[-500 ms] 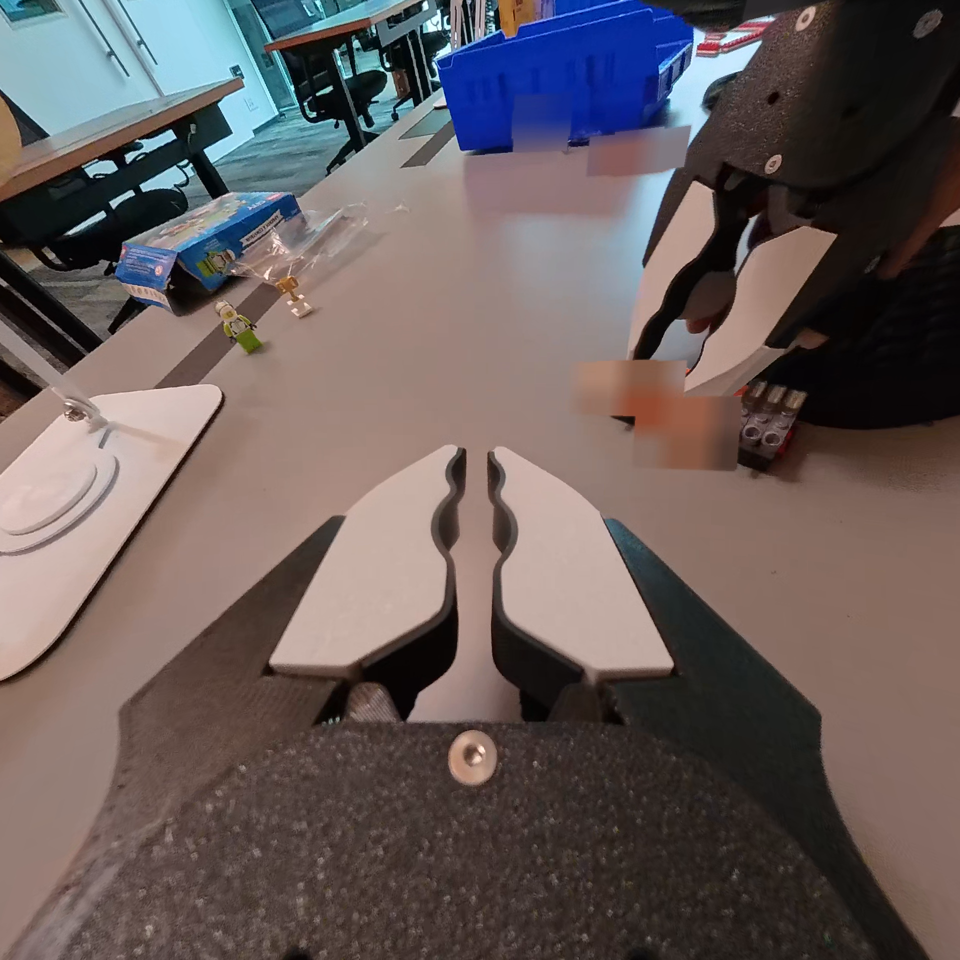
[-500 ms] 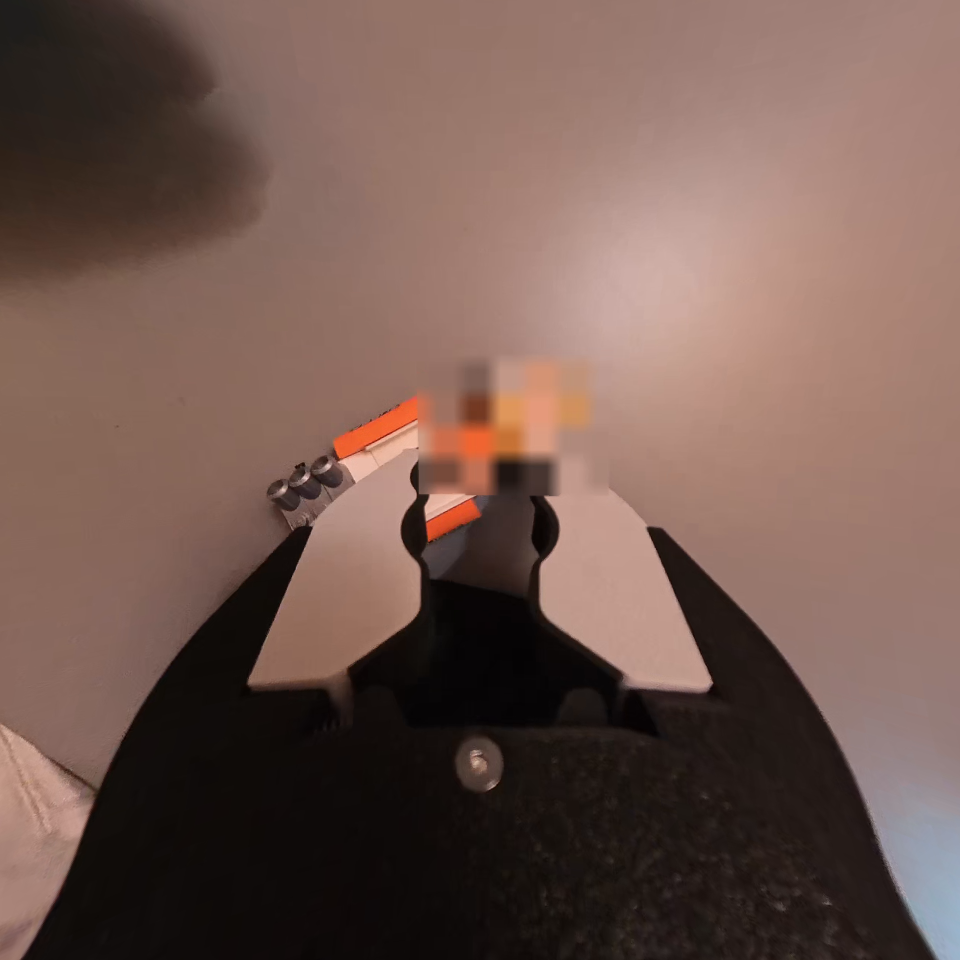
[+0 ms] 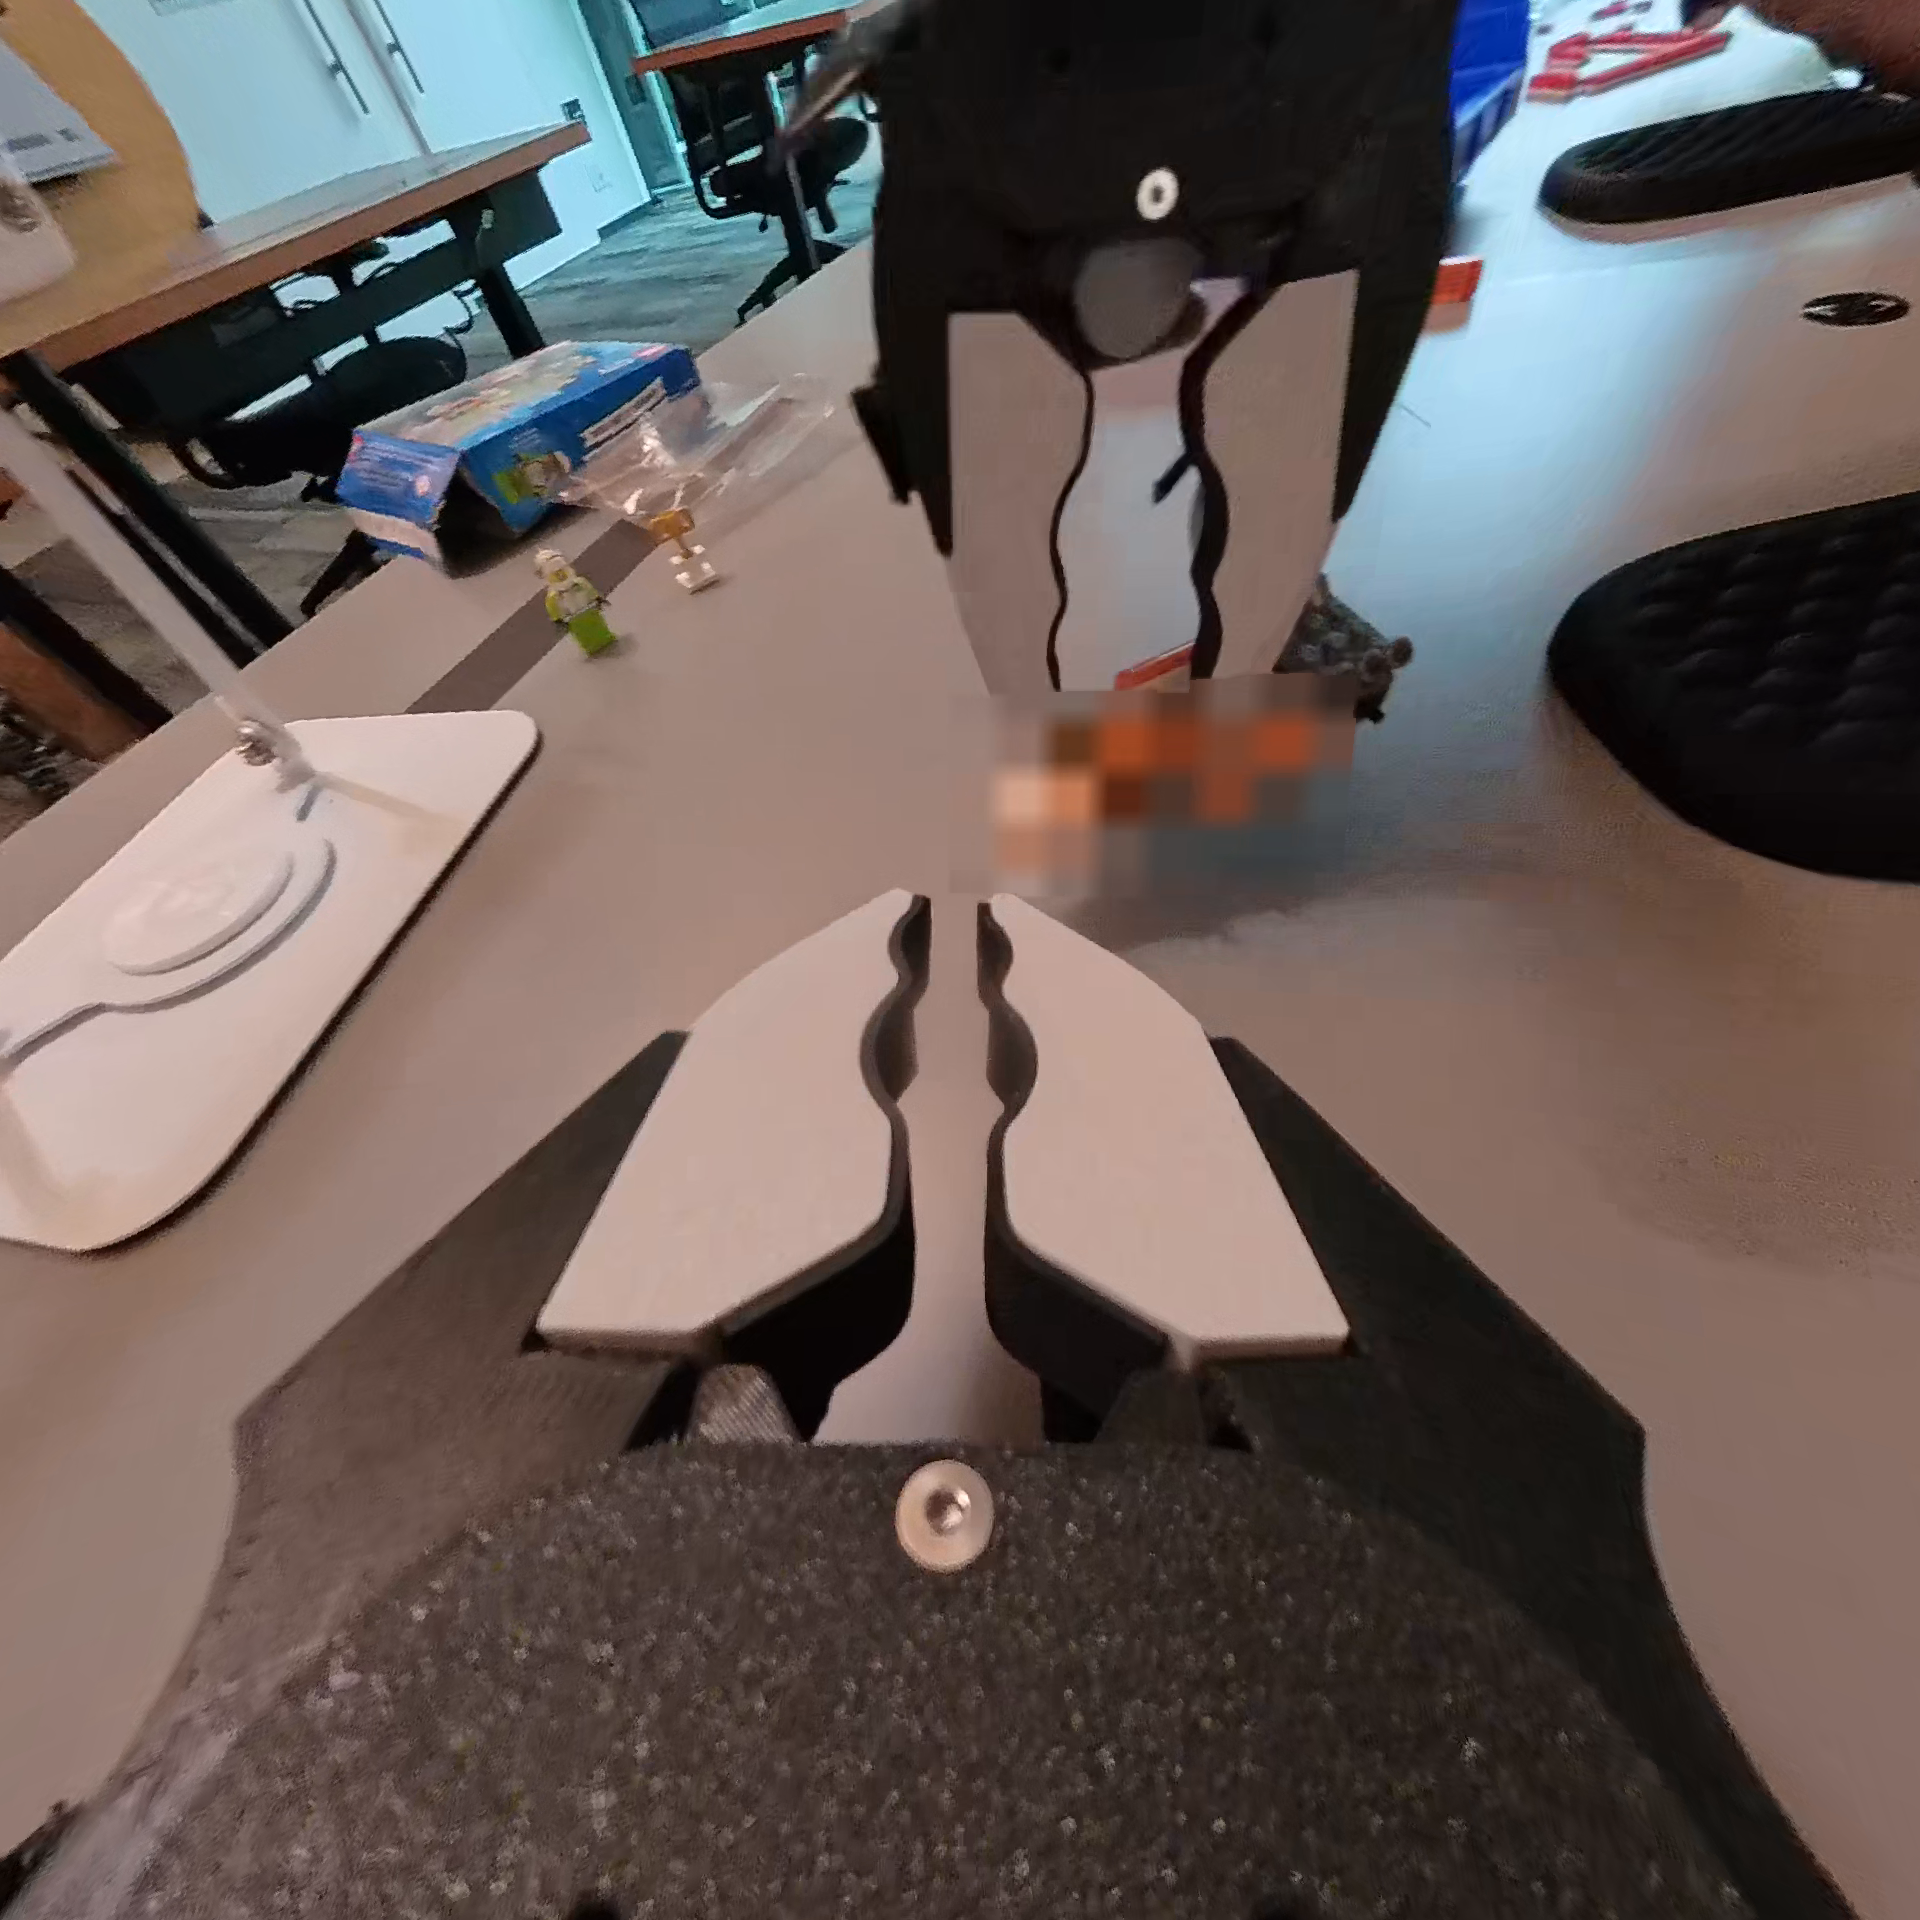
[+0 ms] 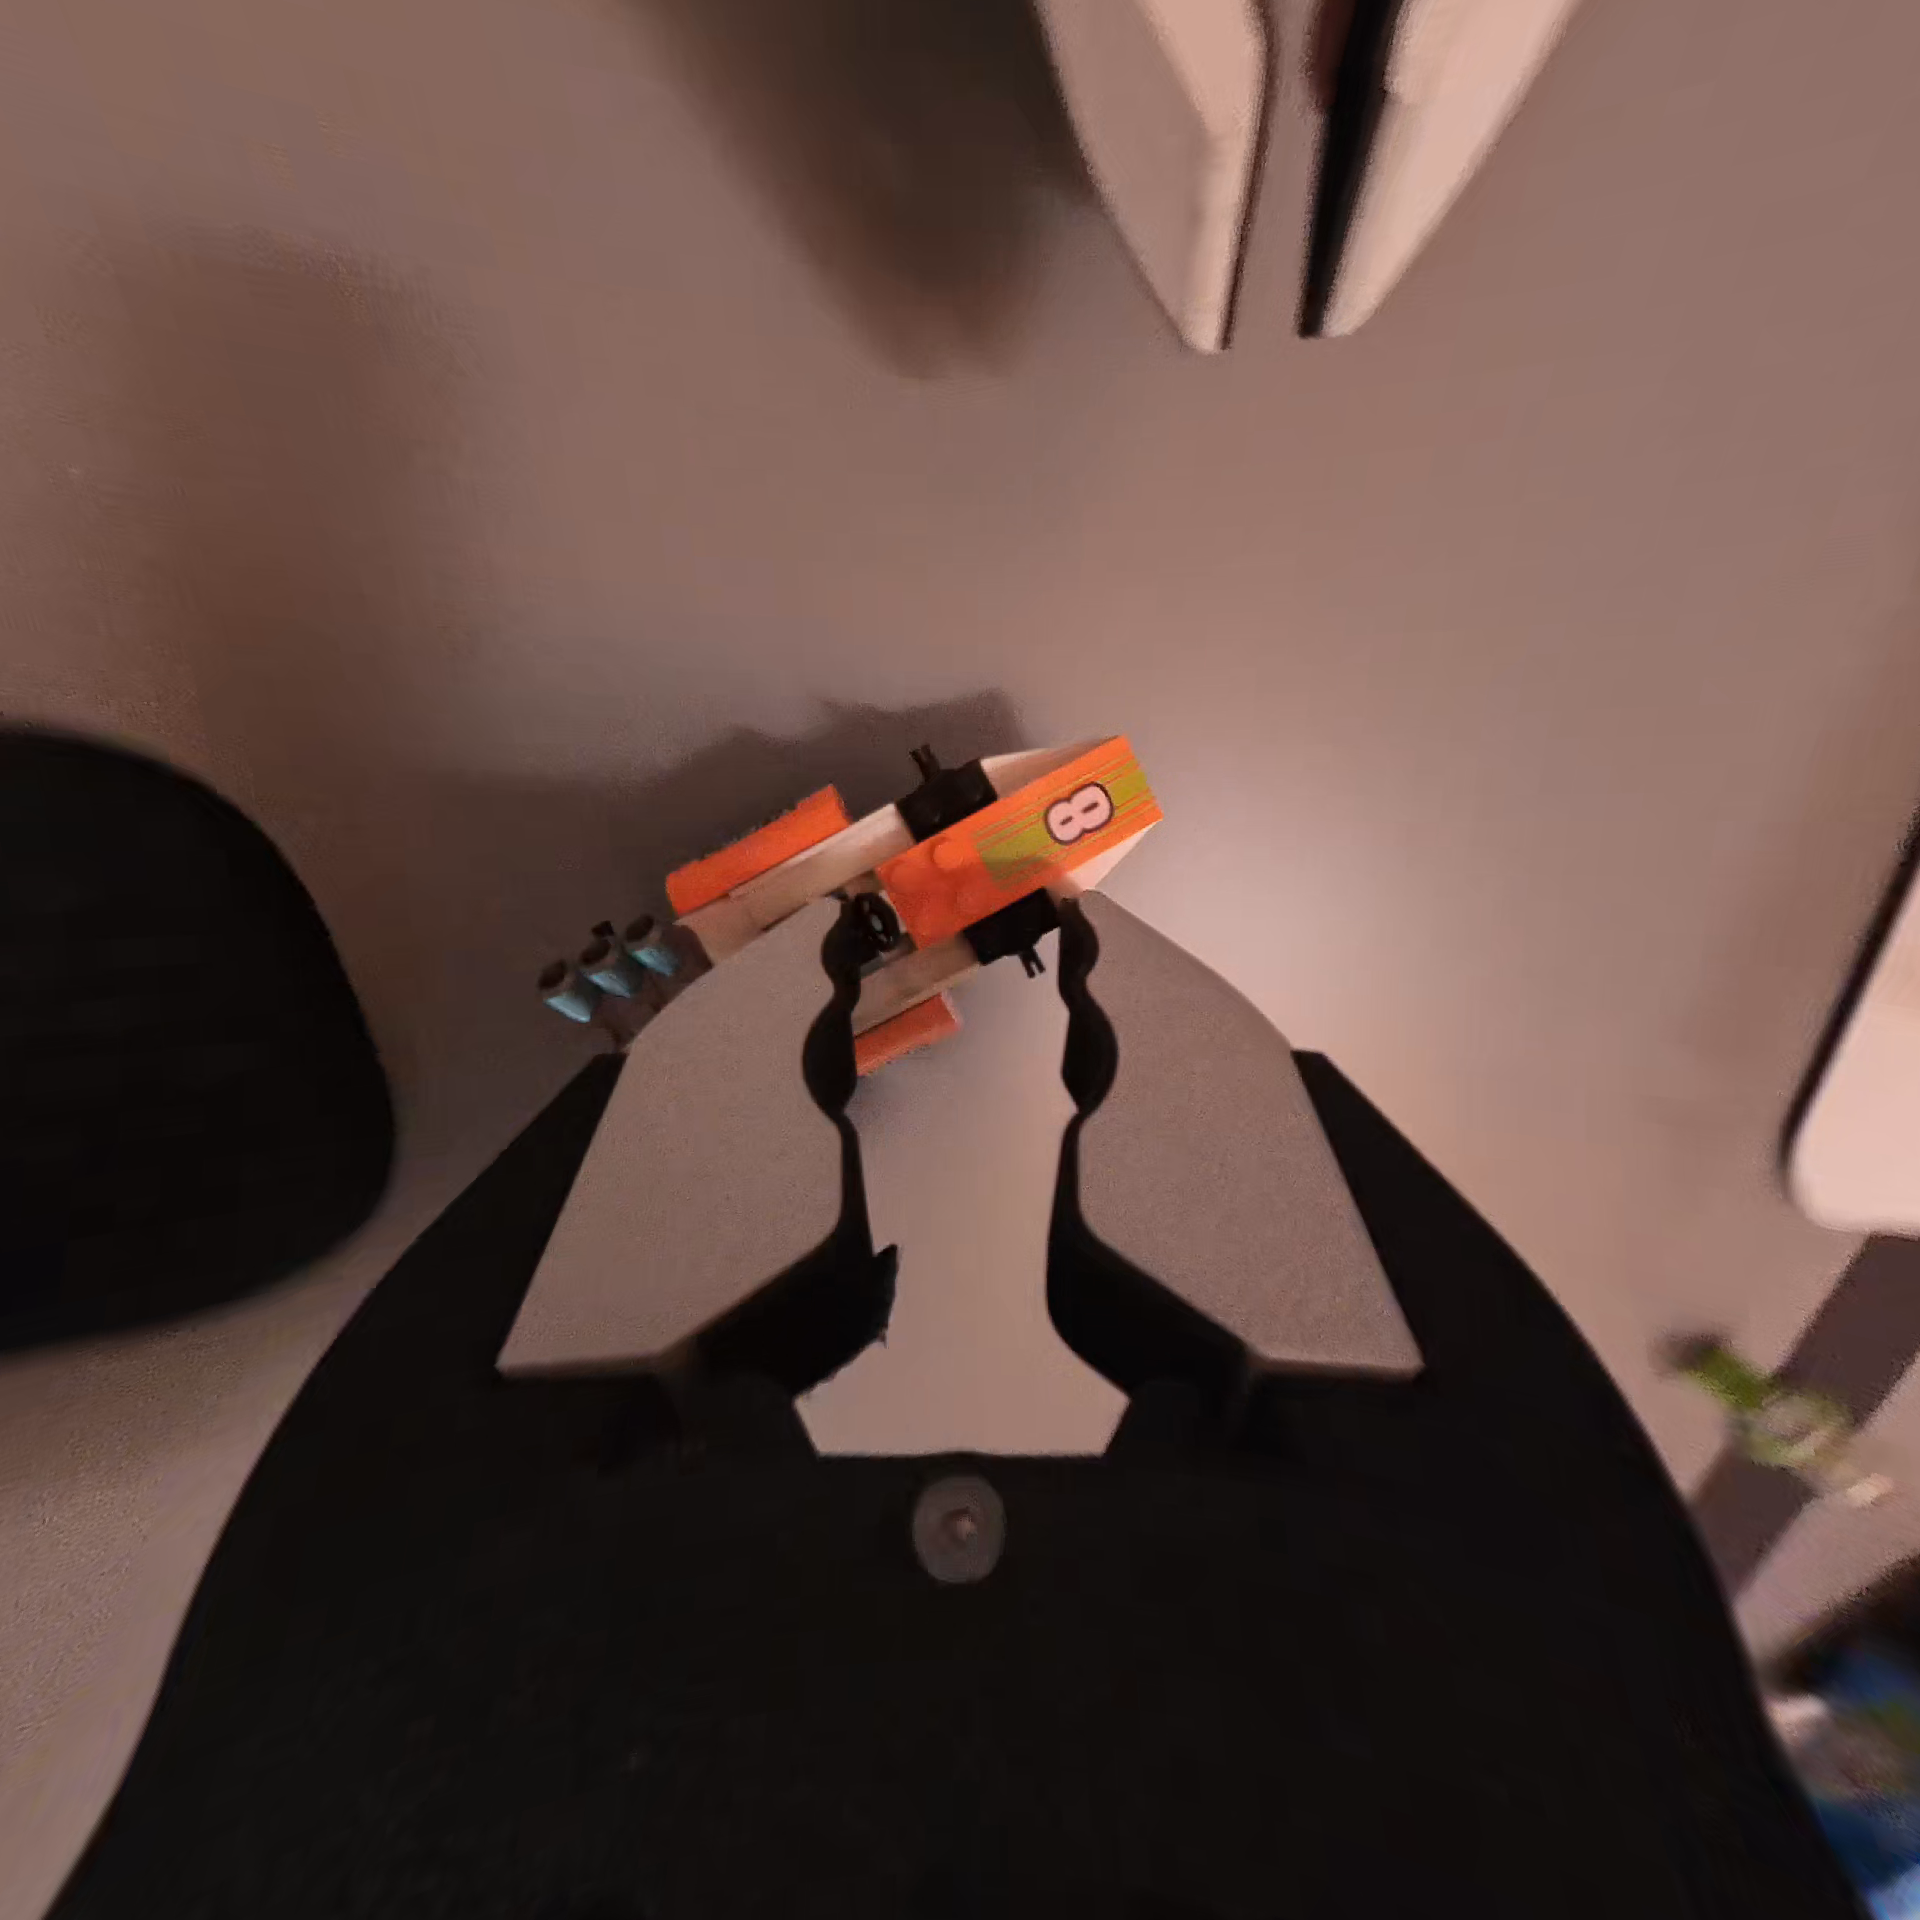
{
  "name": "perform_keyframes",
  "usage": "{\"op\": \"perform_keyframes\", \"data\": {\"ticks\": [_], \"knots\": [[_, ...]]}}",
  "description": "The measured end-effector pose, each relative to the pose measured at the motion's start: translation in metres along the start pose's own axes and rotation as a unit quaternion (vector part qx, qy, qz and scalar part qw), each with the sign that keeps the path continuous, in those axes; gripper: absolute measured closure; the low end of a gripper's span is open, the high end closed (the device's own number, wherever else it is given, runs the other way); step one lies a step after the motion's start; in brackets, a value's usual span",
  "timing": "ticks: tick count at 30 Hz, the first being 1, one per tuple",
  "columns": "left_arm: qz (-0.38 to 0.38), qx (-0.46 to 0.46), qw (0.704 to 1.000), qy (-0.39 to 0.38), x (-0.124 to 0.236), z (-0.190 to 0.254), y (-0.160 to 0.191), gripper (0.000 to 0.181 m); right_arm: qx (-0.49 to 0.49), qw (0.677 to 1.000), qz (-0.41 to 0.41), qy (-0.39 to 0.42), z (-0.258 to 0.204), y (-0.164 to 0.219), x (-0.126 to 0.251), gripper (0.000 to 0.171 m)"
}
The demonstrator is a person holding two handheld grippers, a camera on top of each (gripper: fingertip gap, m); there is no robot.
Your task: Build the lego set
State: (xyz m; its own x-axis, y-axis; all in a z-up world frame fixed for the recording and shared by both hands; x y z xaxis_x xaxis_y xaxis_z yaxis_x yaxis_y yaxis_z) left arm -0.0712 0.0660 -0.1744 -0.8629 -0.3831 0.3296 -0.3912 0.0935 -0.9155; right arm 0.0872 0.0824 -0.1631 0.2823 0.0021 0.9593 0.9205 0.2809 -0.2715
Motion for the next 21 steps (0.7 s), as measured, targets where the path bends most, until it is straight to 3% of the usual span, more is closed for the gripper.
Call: {"op": "perform_keyframes", "data": {"ticks": [5,11,16,21], "knots": [[-0.014,0.018,0.999,-0.026,0.002,-0.016,0.007,0.174,0.164,0.985,-0.026,-0.057,0.04,-0.025,-0.002,0.134],[-0.05,0.05,0.994,-0.077,0.01,-0.035,0.02,0.175,0.307,0.947,-0.029,-0.094,0.058,-0.047,-0.023,0.134],[-0.053,0.058,0.993,-0.087,0.012,-0.04,0.025,0.175,0.358,0.924,-0.016,-0.135,0.056,-0.049,-0.046,0.134],[-0.051,0.061,0.993,-0.086,0.011,-0.04,0.025,0.174,0.358,0.923,-0.002,-0.138,0.059,-0.048,-0.05,0.134]]}}
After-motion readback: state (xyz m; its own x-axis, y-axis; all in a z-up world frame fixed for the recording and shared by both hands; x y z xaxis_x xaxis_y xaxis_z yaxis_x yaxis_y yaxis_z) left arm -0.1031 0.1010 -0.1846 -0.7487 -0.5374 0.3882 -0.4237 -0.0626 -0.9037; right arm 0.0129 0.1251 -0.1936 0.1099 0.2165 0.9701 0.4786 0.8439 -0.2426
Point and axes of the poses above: each gripper's, where its closed fingertips meet, x back along the fingers, y out of its underside, z = x × y across the jaws, the point moved 7 cm from there along x, back along the fingers, and after that the axes turned 3 degrees about -x, right-handed, at the moved point
